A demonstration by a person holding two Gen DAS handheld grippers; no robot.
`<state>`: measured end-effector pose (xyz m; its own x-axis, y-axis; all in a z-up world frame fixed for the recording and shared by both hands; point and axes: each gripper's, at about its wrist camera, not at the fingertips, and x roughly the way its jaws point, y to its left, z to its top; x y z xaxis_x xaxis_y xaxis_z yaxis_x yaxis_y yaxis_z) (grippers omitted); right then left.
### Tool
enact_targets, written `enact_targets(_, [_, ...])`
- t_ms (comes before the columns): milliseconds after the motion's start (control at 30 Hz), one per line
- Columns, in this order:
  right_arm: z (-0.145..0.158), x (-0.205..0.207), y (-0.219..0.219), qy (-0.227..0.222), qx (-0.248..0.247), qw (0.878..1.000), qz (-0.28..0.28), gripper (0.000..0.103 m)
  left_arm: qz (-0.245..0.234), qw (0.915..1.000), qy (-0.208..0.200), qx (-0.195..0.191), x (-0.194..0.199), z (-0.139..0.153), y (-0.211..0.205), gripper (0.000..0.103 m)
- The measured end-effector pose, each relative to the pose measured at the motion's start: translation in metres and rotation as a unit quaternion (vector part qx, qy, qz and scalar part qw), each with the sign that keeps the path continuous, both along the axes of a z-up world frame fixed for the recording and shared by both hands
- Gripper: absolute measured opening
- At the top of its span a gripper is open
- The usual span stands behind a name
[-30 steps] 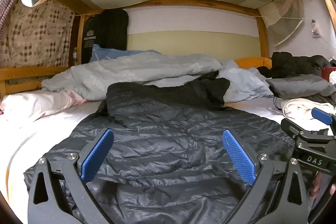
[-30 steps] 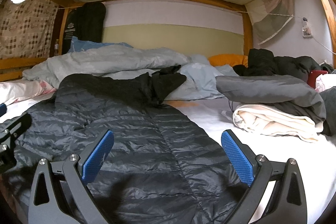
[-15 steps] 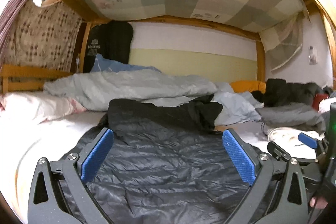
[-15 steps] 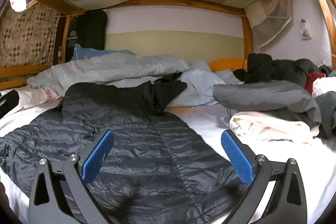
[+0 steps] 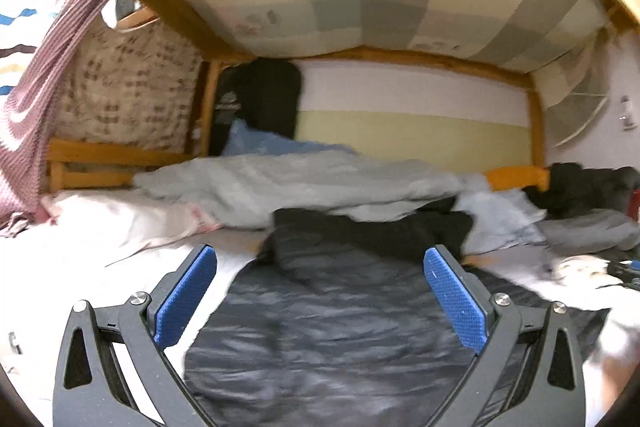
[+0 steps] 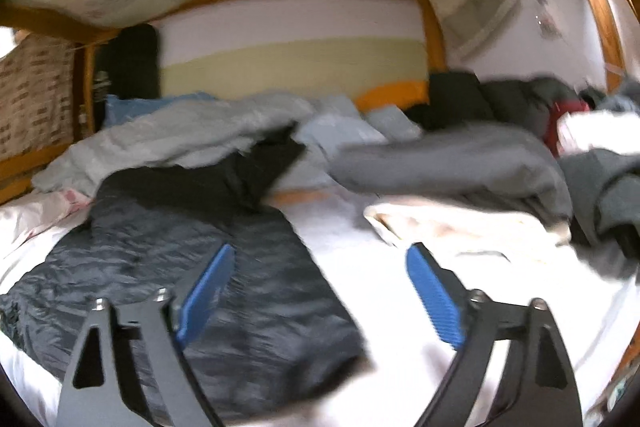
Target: Fold large clothes
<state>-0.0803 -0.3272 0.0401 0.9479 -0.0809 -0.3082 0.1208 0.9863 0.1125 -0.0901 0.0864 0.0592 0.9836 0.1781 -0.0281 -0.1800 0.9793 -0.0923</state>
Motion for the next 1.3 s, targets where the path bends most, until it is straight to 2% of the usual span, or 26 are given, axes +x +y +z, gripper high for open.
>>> enact_targets(100, [-0.018,0.008,-0.029,0.040,0.054,0.998,0.008,0.079,-0.009,0.9977,0.013,-0.066,-0.002,-0.002,0.032,0.103])
enact_targets(167, [-0.029,0.015,-0.039,0.064,0.079,0.995,0.018,0.078,0.003,0.9958,0.010,-0.091,-0.006,-0.005,0.046,0.103])
enact_targets(233, [-0.042,0.027,-0.041,0.096,0.095,0.990,0.042,0.078,0.018,0.9957,0.012,-0.090,-0.006,-0.009,0.052,0.103])
enact_targets(333, [-0.056,0.038,-0.029,0.127,0.094,0.985,0.066,0.074,0.037,0.9950,0.027,-0.089,-0.002,-0.018,0.056,0.103])
enact_targets(433, [-0.070,0.047,-0.011,0.145,0.070,0.985,0.055,0.073,0.031,0.9933,0.039,-0.104,-0.001,-0.025,0.058,0.103])
enact_targets(500, [-0.071,0.050,0.001,0.152,0.052,0.985,0.063,0.070,0.035,0.9939,0.041,-0.096,-0.002,-0.028,0.053,0.103])
enact_targets(567, [-0.071,0.050,0.011,0.152,0.022,0.986,0.060,0.047,0.038,0.9943,0.043,-0.090,-0.001,-0.031,0.050,0.103])
enact_targets(633, [-0.068,0.045,0.017,0.131,-0.006,0.991,0.026,0.010,0.027,0.9936,0.052,-0.096,0.002,-0.033,0.048,0.103])
enact_targets(733, [-0.048,0.026,0.018,0.054,-0.046,0.997,-0.040,0.007,0.012,0.9920,0.054,-0.114,0.002,-0.035,0.049,0.103])
enact_targets(767, [-0.042,0.023,0.017,0.042,-0.062,0.995,-0.066,0.006,0.013,0.9920,0.056,-0.113,0.002,-0.036,0.049,0.103])
enact_targets(833, [-0.035,0.023,0.008,0.038,-0.074,0.990,-0.112,0.006,0.014,0.9908,0.074,-0.112,0.004,-0.039,0.049,0.103])
enact_targets(933, [-0.045,0.032,-0.025,0.075,-0.055,0.981,-0.171,0.006,0.003,0.9856,0.113,-0.126,0.009,-0.054,0.047,0.103])
enact_targets(1033, [-0.049,0.030,-0.048,0.084,-0.017,0.979,-0.184,0.006,-0.049,0.9689,0.166,-0.177,0.015,-0.078,0.042,0.103])
enact_targets(1100, [-0.048,0.032,-0.049,0.085,-0.019,0.980,-0.176,0.006,-0.084,0.9571,0.194,-0.198,0.016,-0.093,0.033,0.103])
enact_targets(1133, [-0.048,0.033,-0.046,0.087,-0.029,0.980,-0.175,0.006,-0.090,0.9550,0.205,-0.195,0.016,-0.099,0.026,0.103])
enact_targets(1200, [-0.046,0.032,-0.039,0.087,-0.047,0.980,-0.172,0.006,-0.090,0.9551,0.226,-0.170,0.019,-0.105,0.011,0.098])
enact_targets(1233, [-0.045,0.029,-0.034,0.085,-0.051,0.981,-0.169,0.006,-0.091,0.9551,0.236,-0.154,0.022,-0.107,0.002,0.089])
enact_targets(1300, [-0.041,0.017,-0.032,0.075,-0.045,0.984,-0.157,0.006,-0.089,0.9560,0.244,-0.136,0.026,-0.106,-0.008,0.051])
